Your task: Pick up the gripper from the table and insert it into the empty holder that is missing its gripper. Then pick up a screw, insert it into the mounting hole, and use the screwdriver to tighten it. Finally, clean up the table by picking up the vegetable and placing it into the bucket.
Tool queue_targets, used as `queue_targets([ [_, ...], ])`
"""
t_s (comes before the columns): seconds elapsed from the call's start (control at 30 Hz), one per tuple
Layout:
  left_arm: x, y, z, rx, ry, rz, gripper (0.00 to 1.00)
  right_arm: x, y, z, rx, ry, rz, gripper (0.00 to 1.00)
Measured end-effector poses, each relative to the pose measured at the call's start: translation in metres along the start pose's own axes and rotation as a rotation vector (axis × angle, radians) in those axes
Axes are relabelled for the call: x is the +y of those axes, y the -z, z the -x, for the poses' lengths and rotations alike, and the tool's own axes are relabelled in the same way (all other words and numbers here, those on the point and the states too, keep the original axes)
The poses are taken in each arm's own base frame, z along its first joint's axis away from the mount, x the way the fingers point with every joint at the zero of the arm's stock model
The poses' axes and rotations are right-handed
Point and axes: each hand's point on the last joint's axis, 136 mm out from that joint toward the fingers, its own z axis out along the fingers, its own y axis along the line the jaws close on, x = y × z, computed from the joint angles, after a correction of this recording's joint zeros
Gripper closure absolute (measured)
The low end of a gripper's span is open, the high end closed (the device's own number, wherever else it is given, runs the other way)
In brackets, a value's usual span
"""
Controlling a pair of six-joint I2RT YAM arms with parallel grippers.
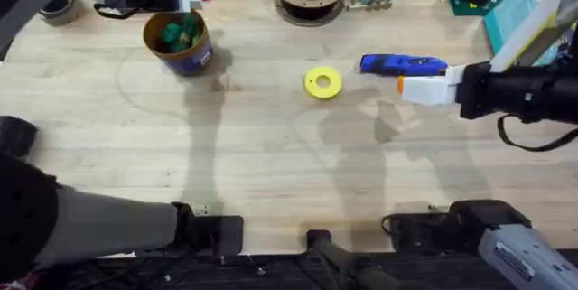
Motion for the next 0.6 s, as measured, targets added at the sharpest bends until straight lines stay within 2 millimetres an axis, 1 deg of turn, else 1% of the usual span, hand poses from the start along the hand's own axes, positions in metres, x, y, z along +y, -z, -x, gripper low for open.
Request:
queue_targets([
  [0.03, 0.0, 0.0, 0.0, 0.002, 0.0, 0.0, 0.08, 0.0, 0.0, 0.0, 0.0, 0.0, 0.0, 0.005],
  [0.13, 0.0, 0.002, -0.006, 0.024, -0.005, 0.0, 0.067, 0.0, 0.0, 0.0, 0.0, 0.0, 0.0, 0.004],
  [0.23, 0.001, 0.012, -0.012, 0.04, -0.012, -0.002, 0.066, 0.0, 0.0, 0.0, 0.0, 0.0, 0.0, 0.005],
  [0.33, -0.001, 0.036, -0.016, 0.03, -0.022, -0.015, 0.066, 0.0, 0.0, 0.0, 0.0, 0.0, 0.0, 0.005],
  [0.47, -0.013, 0.077, -0.024, 0.001, -0.047, -0.083, 0.065, 0.0, 0.0, 0.0, 0.0, 0.0, 0.0, 0.005],
  [0.53, -0.024, 0.095, -0.036, 0.015, -0.07, -0.135, 0.065, 0.0, 0.0, 0.0, 0.0, 0.0, 0.0, 0.005],
  [0.6, -0.032, 0.107, -0.05, 0.049, -0.098, -0.171, 0.066, 0.0, 0.0, 0.0, 0.0, 0.0, 0.0, 0.005],
])
